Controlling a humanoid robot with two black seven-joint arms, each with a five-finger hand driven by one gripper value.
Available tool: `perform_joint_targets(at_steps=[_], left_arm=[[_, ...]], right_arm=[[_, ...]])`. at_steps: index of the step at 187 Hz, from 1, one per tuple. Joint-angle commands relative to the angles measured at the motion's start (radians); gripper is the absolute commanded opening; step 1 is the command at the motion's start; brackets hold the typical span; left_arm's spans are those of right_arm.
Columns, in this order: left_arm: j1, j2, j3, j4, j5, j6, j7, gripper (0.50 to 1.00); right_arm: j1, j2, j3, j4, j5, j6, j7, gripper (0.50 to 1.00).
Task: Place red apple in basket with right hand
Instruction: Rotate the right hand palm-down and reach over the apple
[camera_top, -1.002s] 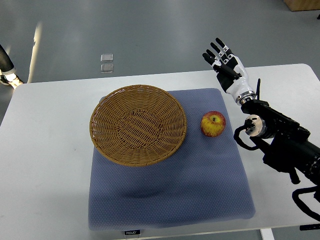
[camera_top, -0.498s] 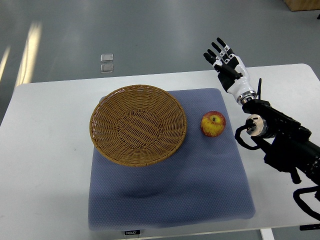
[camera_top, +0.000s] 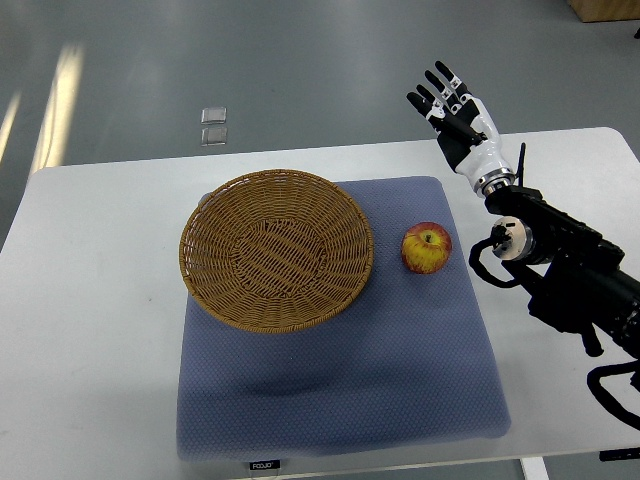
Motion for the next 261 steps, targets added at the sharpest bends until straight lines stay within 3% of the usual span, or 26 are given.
perform_joint_targets(at_steps=[1, 43, 76, 77, 87, 97, 104, 123, 166, 207, 210, 261], left_arm=[[0.003, 0.000, 0.000, 0.000, 0.000, 0.000, 0.000, 1.000], [0.004, 0.000, 0.000, 0.000, 0.000, 0.000, 0.000, 1.000], [0.004, 0.000, 0.000, 0.000, 0.000, 0.000, 0.000, 1.000], [0.004, 0.000, 0.000, 0.000, 0.000, 0.000, 0.000, 1.000], [0.004, 0.000, 0.000, 0.000, 0.000, 0.000, 0.000, 1.000], [0.004, 0.000, 0.000, 0.000, 0.000, 0.000, 0.000, 1.000], [0.004, 0.000, 0.000, 0.000, 0.001, 0.000, 0.000, 1.000], [0.004, 0.000, 0.000, 0.000, 0.000, 0.000, 0.000, 1.000], [0.004, 0.000, 0.000, 0.000, 0.000, 0.000, 0.000, 1.000], [0.004, 0.000, 0.000, 0.000, 0.000, 0.000, 0.000, 1.000], [0.004, 0.000, 0.000, 0.000, 0.000, 0.000, 0.000, 1.000], [0.004, 0.000, 0.000, 0.000, 0.001, 0.000, 0.000, 1.000]], right_arm=[[0.029, -0.017, -0.010, 0.005, -0.002, -0.003, -0.001, 0.921], [0.096, -0.092, -0.090, 0.028, -0.074, -0.052, 0.001, 0.921], [0.164, -0.198, -0.199, 0.114, -0.198, -0.089, -0.001, 0.921], [0.193, -0.244, -0.245, 0.150, -0.259, -0.091, -0.002, 0.921], [0.227, -0.285, -0.299, 0.192, -0.322, -0.092, -0.004, 0.921], [0.227, -0.286, -0.299, 0.192, -0.322, -0.092, -0.004, 0.921], [0.282, -0.335, -0.391, 0.253, -0.422, -0.092, -0.033, 0.921], [0.345, -0.353, -0.463, 0.270, -0.512, -0.086, -0.067, 0.921], [0.451, -0.381, -0.600, 0.333, -0.808, -0.071, -0.065, 0.921], [0.506, -0.422, -0.682, 0.399, -1.097, -0.055, -0.040, 0.921], [0.518, -0.439, -0.704, 0.420, -1.181, -0.025, -0.014, 0.921], [0.540, -0.468, -0.776, 0.428, -1.417, -0.008, 0.049, 0.921]])
